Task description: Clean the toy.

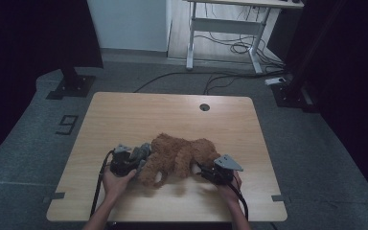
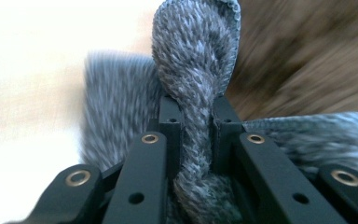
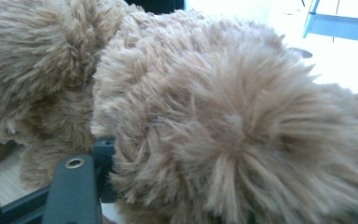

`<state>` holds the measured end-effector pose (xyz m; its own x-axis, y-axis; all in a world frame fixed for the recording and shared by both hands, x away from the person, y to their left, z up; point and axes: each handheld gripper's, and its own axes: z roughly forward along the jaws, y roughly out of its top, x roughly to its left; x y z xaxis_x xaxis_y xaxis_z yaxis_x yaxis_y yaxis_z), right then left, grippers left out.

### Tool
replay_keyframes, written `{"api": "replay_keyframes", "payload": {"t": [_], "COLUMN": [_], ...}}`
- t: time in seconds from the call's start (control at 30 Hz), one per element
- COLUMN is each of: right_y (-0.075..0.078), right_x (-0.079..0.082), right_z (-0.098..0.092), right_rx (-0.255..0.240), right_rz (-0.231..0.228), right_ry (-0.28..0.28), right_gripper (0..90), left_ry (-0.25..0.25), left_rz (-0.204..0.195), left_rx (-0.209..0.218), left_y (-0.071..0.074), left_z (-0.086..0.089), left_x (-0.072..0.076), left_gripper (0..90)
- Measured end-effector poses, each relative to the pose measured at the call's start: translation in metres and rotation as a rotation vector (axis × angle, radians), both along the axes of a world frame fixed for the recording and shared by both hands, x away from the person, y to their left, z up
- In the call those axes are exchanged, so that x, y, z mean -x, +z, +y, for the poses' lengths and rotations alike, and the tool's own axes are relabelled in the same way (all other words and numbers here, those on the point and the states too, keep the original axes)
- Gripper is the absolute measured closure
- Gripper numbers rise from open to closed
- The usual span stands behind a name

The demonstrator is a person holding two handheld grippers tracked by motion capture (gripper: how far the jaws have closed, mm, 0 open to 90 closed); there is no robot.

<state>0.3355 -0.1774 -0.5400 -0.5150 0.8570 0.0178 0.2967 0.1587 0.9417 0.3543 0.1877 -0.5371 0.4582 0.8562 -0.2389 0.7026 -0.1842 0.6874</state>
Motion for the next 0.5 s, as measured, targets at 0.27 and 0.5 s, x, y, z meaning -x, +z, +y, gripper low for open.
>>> {"api": "replay_keyframes", "payload": {"t": [0.27,0.5], "right_y": [0.001,0.002], "right_x": [0.0,-0.001], "right_z": [0.001,0.002], "right_rx": [0.003,0.009], "right_rz": [0.004,0.001], "right_ry": [-0.006,-0.011], "right_gripper": [34.8,34.9], "left_ry": [0.022,-0.06], "left_rz": [-0.114,-0.176], "left_rx": [0.034,0.072], "left_y": [0.048,0.104], "left_z": [0.005,-0.031], "left_x": [-0.004,-0.018], "left_gripper": [78.1,77.8]}}
